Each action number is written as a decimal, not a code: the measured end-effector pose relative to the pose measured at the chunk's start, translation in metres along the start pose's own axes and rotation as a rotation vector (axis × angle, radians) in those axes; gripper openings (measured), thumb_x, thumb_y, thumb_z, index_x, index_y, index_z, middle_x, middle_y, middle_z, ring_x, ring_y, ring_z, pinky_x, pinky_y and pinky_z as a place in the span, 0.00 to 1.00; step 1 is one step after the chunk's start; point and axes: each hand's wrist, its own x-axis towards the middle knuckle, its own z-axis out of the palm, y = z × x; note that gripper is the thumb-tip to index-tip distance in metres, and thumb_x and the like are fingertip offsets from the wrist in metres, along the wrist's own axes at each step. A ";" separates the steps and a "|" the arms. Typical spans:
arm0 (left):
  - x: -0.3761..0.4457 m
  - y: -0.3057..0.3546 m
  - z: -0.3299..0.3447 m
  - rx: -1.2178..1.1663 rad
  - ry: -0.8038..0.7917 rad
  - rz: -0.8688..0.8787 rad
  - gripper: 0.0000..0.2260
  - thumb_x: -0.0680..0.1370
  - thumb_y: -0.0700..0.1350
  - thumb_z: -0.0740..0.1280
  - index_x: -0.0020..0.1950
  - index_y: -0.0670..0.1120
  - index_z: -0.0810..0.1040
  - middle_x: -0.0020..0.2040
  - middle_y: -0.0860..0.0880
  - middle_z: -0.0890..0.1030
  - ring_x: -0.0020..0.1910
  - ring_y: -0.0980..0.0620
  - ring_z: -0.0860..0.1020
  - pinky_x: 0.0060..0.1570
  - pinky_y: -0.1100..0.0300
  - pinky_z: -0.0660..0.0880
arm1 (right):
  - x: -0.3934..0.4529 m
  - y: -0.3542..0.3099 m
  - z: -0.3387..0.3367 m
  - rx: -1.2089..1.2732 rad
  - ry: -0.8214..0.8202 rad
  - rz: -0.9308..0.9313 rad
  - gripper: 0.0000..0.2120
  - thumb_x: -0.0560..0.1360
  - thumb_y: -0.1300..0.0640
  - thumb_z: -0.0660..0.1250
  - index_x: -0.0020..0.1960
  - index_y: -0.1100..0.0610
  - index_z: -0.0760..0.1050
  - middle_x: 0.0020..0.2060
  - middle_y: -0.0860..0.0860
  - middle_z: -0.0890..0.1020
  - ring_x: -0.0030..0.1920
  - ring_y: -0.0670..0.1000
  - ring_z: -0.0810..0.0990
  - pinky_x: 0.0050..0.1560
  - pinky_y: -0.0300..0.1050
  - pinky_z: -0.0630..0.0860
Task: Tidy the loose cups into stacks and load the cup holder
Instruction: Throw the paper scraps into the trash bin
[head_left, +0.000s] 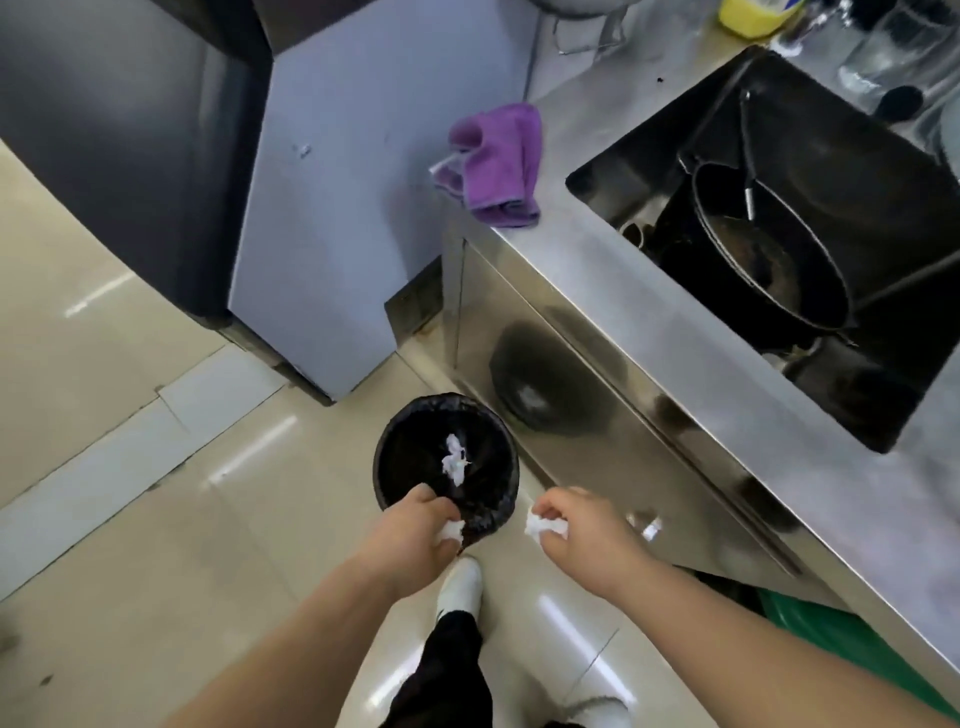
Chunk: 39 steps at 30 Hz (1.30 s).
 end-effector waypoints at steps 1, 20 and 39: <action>0.008 -0.008 0.003 -0.007 0.003 -0.012 0.17 0.79 0.54 0.63 0.67 0.54 0.74 0.59 0.53 0.71 0.53 0.48 0.79 0.53 0.55 0.76 | 0.011 -0.002 0.005 0.007 -0.008 0.003 0.13 0.72 0.58 0.67 0.56 0.51 0.78 0.52 0.47 0.78 0.54 0.48 0.78 0.54 0.39 0.72; 0.176 -0.147 0.142 -0.217 0.085 -0.172 0.13 0.80 0.51 0.64 0.64 0.53 0.76 0.56 0.54 0.72 0.44 0.51 0.78 0.46 0.57 0.77 | 0.221 0.075 0.172 -0.046 -0.107 0.025 0.12 0.74 0.60 0.65 0.56 0.51 0.77 0.53 0.48 0.78 0.52 0.49 0.78 0.52 0.42 0.75; 0.298 -0.195 0.200 -0.095 0.059 -0.113 0.13 0.78 0.48 0.66 0.63 0.54 0.74 0.58 0.51 0.71 0.46 0.51 0.72 0.49 0.55 0.76 | 0.342 0.113 0.257 -0.058 -0.077 -0.004 0.10 0.75 0.59 0.67 0.55 0.53 0.76 0.55 0.51 0.76 0.48 0.53 0.79 0.49 0.47 0.78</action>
